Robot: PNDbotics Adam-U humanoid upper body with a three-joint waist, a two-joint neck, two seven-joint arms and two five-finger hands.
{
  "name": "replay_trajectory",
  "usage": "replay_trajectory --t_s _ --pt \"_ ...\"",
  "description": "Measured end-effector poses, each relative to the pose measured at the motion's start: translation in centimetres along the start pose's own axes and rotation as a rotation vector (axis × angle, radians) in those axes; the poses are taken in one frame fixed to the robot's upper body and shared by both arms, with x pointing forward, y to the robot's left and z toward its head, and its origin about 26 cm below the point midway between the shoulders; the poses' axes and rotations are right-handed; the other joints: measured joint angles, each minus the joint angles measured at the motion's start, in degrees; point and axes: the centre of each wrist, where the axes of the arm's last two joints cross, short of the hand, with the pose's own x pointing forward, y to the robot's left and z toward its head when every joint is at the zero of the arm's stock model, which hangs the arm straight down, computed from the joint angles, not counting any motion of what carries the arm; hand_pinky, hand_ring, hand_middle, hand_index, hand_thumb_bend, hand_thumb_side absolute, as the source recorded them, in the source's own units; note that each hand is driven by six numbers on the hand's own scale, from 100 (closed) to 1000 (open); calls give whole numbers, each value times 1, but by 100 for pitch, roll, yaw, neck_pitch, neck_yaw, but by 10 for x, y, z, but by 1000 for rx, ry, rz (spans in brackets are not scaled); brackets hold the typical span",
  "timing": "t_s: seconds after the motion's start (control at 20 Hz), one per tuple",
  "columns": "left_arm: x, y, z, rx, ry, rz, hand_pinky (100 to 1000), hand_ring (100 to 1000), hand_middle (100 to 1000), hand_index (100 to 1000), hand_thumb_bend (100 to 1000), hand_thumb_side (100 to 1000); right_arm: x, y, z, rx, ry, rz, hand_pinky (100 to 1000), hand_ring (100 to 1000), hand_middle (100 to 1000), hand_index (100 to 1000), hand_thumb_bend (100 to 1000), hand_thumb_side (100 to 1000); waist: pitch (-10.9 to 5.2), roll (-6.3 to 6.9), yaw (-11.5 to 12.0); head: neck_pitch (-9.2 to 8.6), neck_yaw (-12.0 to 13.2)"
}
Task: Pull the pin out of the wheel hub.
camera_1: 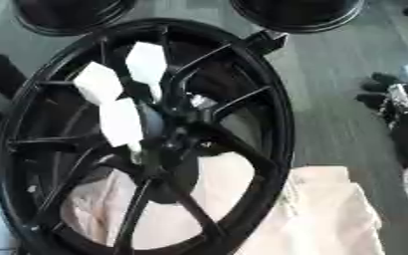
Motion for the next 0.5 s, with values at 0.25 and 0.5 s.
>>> replay_trajectory --t_s 0.25,0.5 --pt "0 0 0 -1 -1 0 591 830 759 686 367 685 0 0 0 0 0 0 880 724 703 825 100 765 0 1 0 0 -14" --pt "0 0 0 -2 -1 0 592 831 760 687 366 685 0 0 0 -1 -1 0 880 724 704 825 100 767 0 1 -4 0 -38"
